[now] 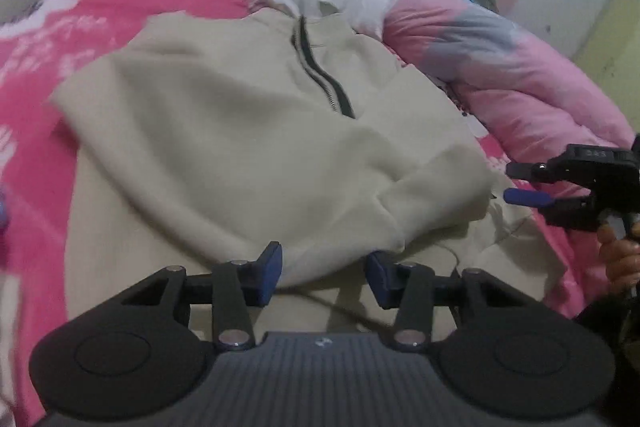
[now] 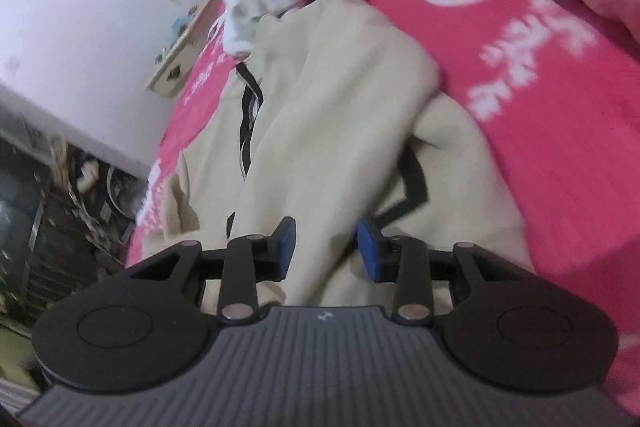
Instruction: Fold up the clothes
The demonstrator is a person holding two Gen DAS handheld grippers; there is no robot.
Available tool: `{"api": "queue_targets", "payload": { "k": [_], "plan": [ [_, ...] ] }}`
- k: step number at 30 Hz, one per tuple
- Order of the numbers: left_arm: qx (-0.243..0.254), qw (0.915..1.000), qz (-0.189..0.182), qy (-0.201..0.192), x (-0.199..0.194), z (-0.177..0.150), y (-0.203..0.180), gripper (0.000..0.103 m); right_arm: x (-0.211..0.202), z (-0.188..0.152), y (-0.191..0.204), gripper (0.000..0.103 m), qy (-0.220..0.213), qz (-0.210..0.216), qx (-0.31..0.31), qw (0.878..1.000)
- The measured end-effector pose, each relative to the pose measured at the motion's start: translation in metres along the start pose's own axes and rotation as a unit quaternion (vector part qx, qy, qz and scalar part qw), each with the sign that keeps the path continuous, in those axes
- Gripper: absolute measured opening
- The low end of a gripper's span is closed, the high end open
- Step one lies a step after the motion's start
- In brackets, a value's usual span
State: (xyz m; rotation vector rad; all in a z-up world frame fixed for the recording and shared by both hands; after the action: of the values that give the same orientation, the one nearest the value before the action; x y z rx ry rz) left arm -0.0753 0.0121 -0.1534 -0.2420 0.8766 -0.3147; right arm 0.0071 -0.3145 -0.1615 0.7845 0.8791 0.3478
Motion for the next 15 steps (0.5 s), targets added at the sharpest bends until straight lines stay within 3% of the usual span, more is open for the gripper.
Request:
{"api": "queue_targets", "payload": {
  "k": [2, 5, 9, 12, 15],
  "plan": [
    [-0.037, 0.9992, -0.014, -0.003, -0.006, 0.011, 0.014, 0.055, -0.001, -0.002, 0.005, 0.048, 0.001, 0.02, 0.014, 1.0],
    [-0.098, 0.9948, -0.025, -0.014, -0.018, 0.014, 0.014, 0.063, 0.01, -0.009, 0.021, 0.053, 0.021, 0.057, 0.034, 0.998],
    [-0.16, 0.9861, -0.037, -0.027, -0.025, 0.026, 0.03, 0.062, 0.034, -0.027, 0.038, 0.056, 0.069, 0.069, 0.048, 0.994],
    [-0.146, 0.9869, -0.049, -0.049, -0.026, 0.032, 0.027, 0.063, 0.047, -0.042, 0.042, 0.056, 0.105, 0.074, 0.092, 0.987],
    [-0.081, 0.995, -0.055, -0.023, -0.014, 0.028, 0.007, 0.064, 0.041, -0.05, 0.039, 0.056, 0.102, 0.074, 0.144, 0.982]
  ]
}}
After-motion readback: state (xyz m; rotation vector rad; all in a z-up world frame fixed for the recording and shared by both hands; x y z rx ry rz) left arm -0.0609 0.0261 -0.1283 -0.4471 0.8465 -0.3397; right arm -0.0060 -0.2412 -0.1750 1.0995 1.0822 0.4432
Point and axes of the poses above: each gripper's, at about its wrist camera, not at the fingertips, and x roughly the way its jaws point, y to its left, z to its top, the point moved 9 cm from there along x, roughly the way its jaws point, and after that the axes turned 5 degrees about z, right-handed, at the moved point
